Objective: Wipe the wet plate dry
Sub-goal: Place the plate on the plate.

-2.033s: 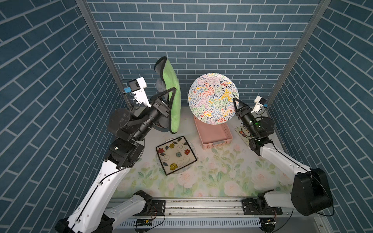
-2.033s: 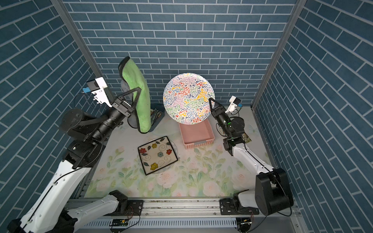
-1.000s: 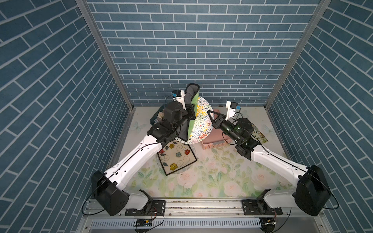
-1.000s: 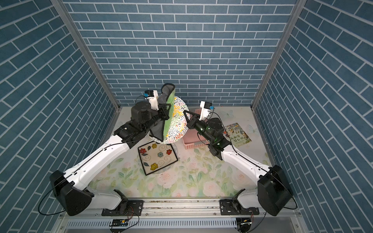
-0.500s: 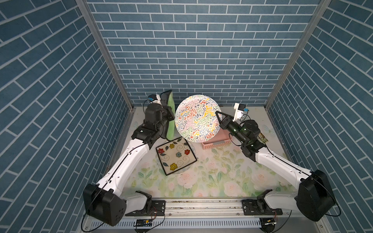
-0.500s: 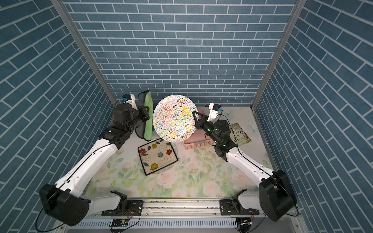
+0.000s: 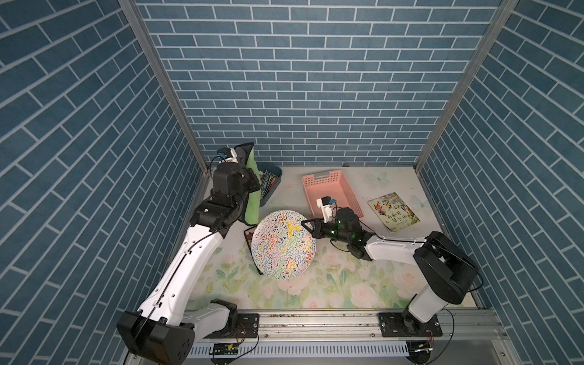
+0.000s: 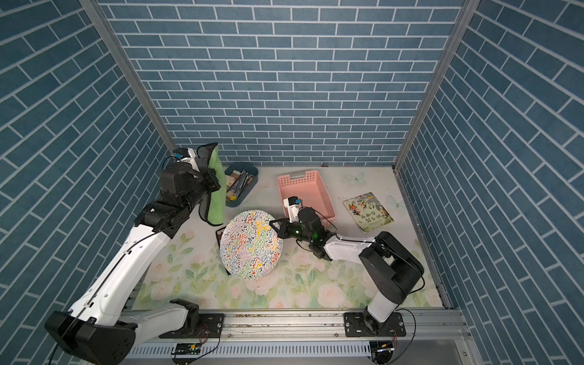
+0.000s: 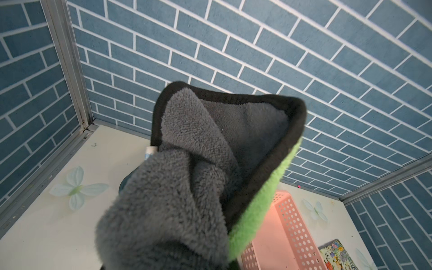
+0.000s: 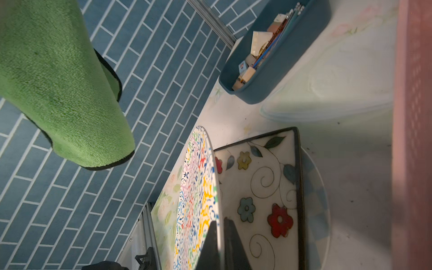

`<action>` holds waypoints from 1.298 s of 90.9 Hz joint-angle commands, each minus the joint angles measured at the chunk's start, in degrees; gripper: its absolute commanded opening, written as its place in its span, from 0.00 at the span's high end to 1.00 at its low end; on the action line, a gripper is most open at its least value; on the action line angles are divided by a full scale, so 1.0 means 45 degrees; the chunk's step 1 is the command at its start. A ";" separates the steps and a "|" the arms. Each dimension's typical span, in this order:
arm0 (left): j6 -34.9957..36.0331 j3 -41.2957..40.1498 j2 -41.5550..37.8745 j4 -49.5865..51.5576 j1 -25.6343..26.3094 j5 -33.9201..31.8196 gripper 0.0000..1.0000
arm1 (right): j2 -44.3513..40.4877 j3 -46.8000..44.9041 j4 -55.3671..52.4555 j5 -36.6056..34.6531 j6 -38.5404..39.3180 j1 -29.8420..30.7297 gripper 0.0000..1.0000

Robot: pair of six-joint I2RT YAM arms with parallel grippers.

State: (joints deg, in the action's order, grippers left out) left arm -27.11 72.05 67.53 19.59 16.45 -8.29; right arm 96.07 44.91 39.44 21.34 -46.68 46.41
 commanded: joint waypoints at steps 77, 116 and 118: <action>-0.0125 -0.0892 0.0553 -0.0431 -0.0080 0.1000 1.00 | 0.3564 0.4808 -0.6242 -0.5187 0.4047 0.1629 0.42; -0.0448 0.0633 0.4189 -0.2001 0.0710 0.1892 1.00 | -0.1367 0.3320 -0.5220 -0.6072 0.3351 0.1240 0.23; -0.0373 0.1060 0.4534 -0.1915 0.0825 0.1890 1.00 | -0.1608 0.3141 -0.5188 -0.6110 0.3270 0.1134 0.23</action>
State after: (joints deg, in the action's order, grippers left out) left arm -29.15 70.78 80.25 14.02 17.56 -1.19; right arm 94.96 62.19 13.28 -2.44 -30.81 53.06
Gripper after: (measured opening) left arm 0.121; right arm 0.767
